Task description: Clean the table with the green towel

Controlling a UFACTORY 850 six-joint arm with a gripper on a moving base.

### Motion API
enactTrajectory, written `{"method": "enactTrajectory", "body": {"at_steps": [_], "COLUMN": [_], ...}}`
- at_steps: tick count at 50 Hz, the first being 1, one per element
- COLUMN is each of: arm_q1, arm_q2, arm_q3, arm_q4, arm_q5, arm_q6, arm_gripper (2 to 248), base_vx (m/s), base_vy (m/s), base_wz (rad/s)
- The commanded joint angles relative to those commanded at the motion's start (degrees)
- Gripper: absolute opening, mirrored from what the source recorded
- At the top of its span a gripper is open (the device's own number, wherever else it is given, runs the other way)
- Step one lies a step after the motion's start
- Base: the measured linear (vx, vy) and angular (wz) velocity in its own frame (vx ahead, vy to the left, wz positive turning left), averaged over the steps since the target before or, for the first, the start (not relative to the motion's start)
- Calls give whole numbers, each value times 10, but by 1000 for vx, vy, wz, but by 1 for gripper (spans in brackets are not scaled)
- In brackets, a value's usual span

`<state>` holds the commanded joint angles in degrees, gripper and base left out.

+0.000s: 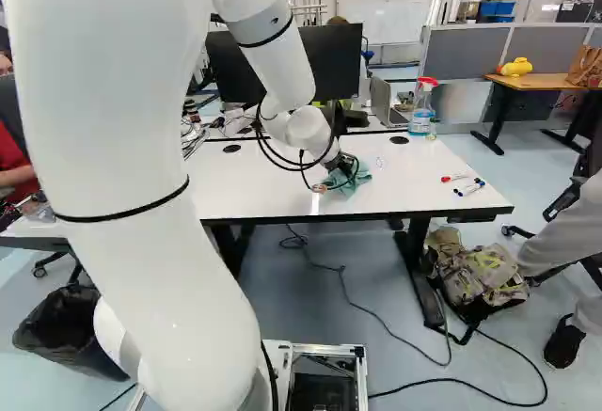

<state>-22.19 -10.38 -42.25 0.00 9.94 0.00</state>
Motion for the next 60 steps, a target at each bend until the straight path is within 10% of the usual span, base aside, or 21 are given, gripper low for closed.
{"method": "enactTrajectory", "body": {"at_steps": [60], "arm_q1": [-84], "arm_q2": [-98], "arm_q3": [-117], "arm_q4": [0], "arm_q5": [0], "arm_q6": [0], "arm_gripper": [55], "base_vx": [0], "base_vy": [0], "base_wz": [0]}}
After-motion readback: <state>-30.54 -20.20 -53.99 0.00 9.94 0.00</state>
